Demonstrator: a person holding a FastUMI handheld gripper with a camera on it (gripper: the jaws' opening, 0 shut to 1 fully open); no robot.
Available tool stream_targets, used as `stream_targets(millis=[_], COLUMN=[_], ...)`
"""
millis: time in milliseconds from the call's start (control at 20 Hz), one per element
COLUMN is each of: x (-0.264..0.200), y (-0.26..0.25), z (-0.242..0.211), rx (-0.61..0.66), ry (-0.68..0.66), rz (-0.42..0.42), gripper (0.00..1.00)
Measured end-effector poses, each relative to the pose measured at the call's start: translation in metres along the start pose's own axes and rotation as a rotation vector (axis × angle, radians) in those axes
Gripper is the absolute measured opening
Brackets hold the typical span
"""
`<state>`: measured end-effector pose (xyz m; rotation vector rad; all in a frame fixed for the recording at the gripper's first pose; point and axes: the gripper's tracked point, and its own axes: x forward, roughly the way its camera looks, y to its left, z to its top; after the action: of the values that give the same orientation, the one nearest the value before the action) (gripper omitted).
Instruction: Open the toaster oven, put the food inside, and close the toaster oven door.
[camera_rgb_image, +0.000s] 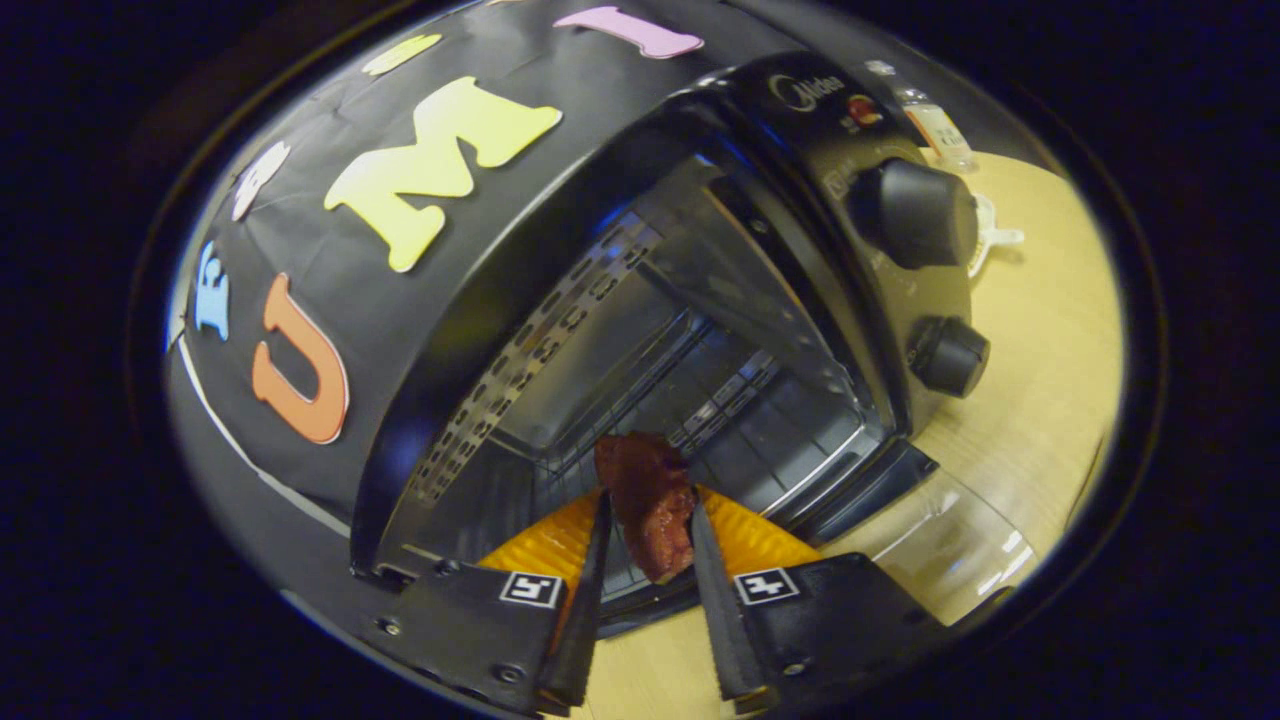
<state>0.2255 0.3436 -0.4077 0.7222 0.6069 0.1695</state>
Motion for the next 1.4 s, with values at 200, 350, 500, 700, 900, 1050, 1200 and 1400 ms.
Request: stream_targets(millis=[200,350,500,700,900,1050,1200,1400], x=[-0.019,-0.038,-0.068,-0.122,-0.178,-0.209,-0.232,-0.246], y=[-0.006,-0.002,-0.003,0.003,-0.014,-0.034,-0.058,-0.081], z=[0.01,0.013,0.014,-0.001,-0.023,-0.035,-0.048,-0.079], rx=[-0.268,-0.379,-0.475,-0.614,-0.721,-0.787,-0.827,-0.832], ry=[-0.014,-0.012,0.006,0.079,0.142,0.188,0.229,0.303], rz=[-0.069,-0.075,-0.088,-0.064,-0.057,-0.079,-0.102,-0.109], gripper=[1.0,1.0,1.0,1.0,1.0,1.0,1.0,1.0])
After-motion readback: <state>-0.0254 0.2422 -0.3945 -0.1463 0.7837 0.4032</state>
